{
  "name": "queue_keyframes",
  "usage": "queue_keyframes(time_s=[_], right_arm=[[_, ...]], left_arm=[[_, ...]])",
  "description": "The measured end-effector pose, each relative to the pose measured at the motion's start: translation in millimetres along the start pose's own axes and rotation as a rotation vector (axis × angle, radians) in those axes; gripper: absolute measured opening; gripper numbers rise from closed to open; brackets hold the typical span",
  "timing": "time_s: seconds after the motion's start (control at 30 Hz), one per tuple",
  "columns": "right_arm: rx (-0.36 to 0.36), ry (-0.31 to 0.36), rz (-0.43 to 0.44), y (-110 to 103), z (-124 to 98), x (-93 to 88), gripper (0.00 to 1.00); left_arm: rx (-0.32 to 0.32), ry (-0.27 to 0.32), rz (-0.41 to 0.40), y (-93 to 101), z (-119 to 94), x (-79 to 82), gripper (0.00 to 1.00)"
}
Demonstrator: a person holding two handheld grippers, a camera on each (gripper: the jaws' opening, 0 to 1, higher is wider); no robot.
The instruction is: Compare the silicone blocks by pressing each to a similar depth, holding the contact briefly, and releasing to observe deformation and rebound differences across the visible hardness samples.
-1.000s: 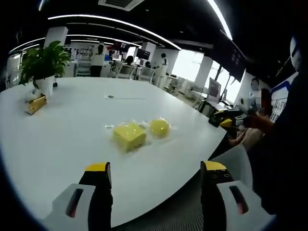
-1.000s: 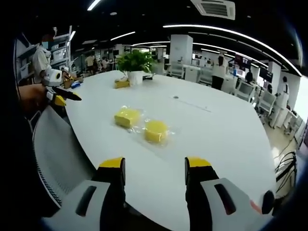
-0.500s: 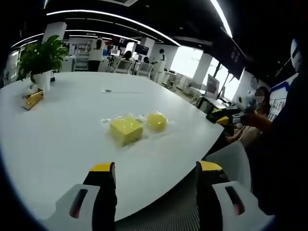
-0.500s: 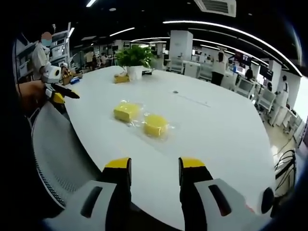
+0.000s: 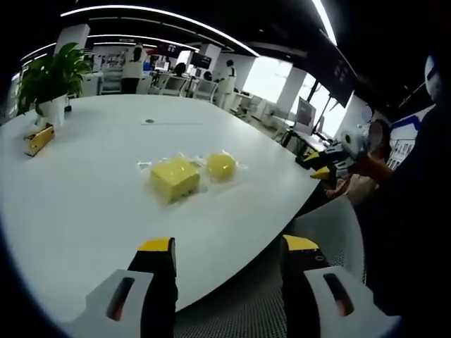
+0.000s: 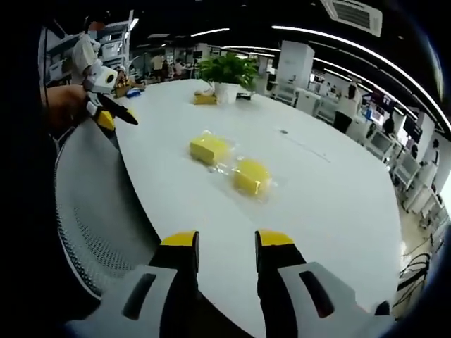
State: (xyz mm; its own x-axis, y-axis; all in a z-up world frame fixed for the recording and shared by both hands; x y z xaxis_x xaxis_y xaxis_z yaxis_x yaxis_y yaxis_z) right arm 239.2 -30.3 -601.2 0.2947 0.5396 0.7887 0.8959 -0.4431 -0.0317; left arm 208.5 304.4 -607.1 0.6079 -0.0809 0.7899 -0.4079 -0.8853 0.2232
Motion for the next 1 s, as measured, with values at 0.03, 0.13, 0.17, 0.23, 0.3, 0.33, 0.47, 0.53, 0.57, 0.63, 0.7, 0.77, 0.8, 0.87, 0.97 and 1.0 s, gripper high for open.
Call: queue_keyframes(time_s=[0.03,0.13,0.17,0.23,0.3,0.33,0.47,0.53,0.57,0.63,0.7,0.77,0.8,0.87,0.97,1.0], right_arm=[[0.01,0.028,0.01,-2,1,3.3,0.32],[0.016,0.111,0.078,-1,-1,11.5,0.35],[0.008,0.133,0.096,2,-3,12.7,0.36],[-0.004,0.161,0.122,6,-6,12.7,0.42],[-0.027,0.189,0.166,12,-12,10.4,0.46],[-0.033,0.203,0.184,14,-15,9.8,0.47],[-0.033,0.358,0.315,22,-27,15.6,0.53],[-0.019,0.411,0.367,23,-32,18.1,0.52],[-0.013,0.425,0.38,23,-34,19.1,0.5],[-0.023,0.41,0.367,23,-37,17.9,0.48],[-0.051,0.394,0.331,25,-39,16.4,0.49],[-0.055,0.387,0.333,24,-40,14.6,0.47],[-0.057,0.381,0.334,23,-41,13.4,0.47],[-0.064,0.365,0.337,23,-41,9.3,0.45],[-0.082,0.346,0.338,26,-41,5.6,0.43],[-0.083,0.347,0.338,26,-41,5.6,0.42]], left_arm=[[0.0,0.001,0.0,0.2,0,0.3,0.59],[0.004,0.005,-0.005,0.1,-1,1.0,0.59],[0.006,0.005,-0.006,-0.3,-1,0.8,0.59],[0.022,0.013,-0.003,-3.1,-2,0.6,0.61],[0.048,0.02,0.009,-7.5,-3,0.5,0.64],[0.063,0.025,0.01,-11.4,-4,0.4,0.65],[0.091,0.048,-0.005,-17.7,-6,3.4,0.7],[0.1,0.058,-0.019,-18.8,-6,5.7,0.71],[0.106,0.065,-0.03,-19.4,-6,7.3,0.72],[0.113,0.073,-0.034,-18.9,-4,9.2,0.72],[0.118,0.072,-0.026,-16.7,0,9.9,0.72],[0.115,0.067,-0.024,-14.6,2,10.3,0.72],[0.111,0.067,-0.024,-13.8,3,11.0,0.72],[0.103,0.065,-0.022,-12.6,5,13.7,0.71],[0.1,0.071,-0.013,-13.4,8,20.5,0.71],[0.099,0.071,-0.013,-13.8,9,21.5,0.71]])
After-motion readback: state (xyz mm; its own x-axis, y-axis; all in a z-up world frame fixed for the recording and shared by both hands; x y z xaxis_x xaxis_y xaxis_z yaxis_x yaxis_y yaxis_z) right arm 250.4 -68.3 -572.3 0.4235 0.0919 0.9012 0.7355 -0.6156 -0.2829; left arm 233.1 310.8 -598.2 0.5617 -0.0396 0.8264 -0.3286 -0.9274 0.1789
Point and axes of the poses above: the point that each gripper's makers call its tool centre point, and the gripper's own axes: z roughly forward along the fingers, y roughly to its right, x roughly out of its top, the point moved 4 cm from there along -z, roughly backward along the fingers, and after that the axes turned 15 degrees about x, right-handed, at the moved point
